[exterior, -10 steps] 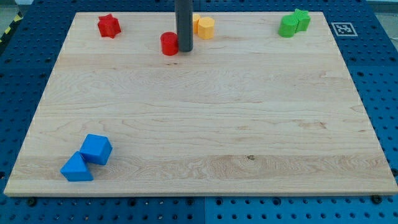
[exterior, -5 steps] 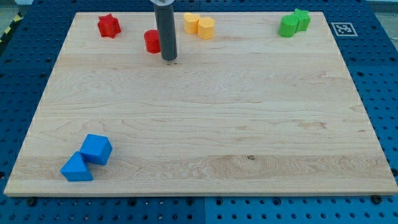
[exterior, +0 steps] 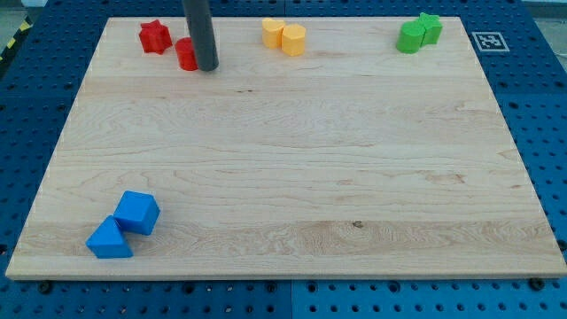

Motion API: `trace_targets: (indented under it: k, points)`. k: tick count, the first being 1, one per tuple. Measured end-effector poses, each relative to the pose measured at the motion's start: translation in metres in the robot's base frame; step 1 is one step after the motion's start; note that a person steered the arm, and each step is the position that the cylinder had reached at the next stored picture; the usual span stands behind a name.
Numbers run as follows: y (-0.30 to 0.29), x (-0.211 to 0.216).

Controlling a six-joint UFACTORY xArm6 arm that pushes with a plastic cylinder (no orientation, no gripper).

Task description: Push the red circle to the red star

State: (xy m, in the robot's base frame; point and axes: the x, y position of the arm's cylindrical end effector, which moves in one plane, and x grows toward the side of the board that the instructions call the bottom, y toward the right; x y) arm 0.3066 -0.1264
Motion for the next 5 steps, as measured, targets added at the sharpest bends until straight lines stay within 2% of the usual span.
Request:
trace_targets:
  k: [3,5]
  points:
    - [-0.013,-0.024]
    - [0.100,0.107]
